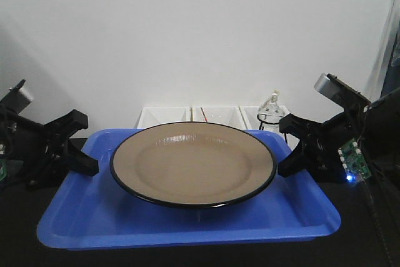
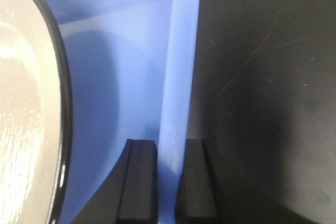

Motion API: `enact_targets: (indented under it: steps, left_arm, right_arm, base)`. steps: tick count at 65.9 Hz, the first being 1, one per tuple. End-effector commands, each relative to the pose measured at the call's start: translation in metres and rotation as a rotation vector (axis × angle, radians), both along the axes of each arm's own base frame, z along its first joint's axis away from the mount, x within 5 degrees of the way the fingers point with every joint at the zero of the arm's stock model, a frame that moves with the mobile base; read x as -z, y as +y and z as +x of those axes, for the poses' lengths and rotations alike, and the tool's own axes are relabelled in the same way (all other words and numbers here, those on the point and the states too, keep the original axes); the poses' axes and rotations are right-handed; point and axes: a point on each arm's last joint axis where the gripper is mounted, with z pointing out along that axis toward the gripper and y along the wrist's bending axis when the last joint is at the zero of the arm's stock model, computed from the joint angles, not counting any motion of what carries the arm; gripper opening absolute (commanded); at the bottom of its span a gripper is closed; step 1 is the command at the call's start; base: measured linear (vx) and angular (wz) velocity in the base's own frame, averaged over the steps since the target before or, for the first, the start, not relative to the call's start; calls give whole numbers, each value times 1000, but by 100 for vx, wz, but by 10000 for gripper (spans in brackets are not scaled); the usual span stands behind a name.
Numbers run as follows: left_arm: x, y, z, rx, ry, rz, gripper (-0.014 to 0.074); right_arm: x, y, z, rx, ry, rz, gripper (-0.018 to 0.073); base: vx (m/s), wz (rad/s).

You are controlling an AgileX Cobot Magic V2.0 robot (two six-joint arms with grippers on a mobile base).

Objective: Place disk in tray to left cabinet
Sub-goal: 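Hold the tray level with both grippers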

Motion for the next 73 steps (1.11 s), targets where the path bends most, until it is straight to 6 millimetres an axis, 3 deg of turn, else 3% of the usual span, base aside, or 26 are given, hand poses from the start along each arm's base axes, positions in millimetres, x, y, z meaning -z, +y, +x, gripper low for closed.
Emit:
enact_targets:
  steps: [1,73]
  left_arm:
    - [-38,-14,-14,7,-81,-202,0]
    - [-37,-15,-15,12,-76,-200,0]
  right_arm:
    - [-37,17,-14,-26,-101,179,-4]
    - [-38,17,-14,-26,-101,181,-4]
  base:
    - [0,0]
    - [0,0]
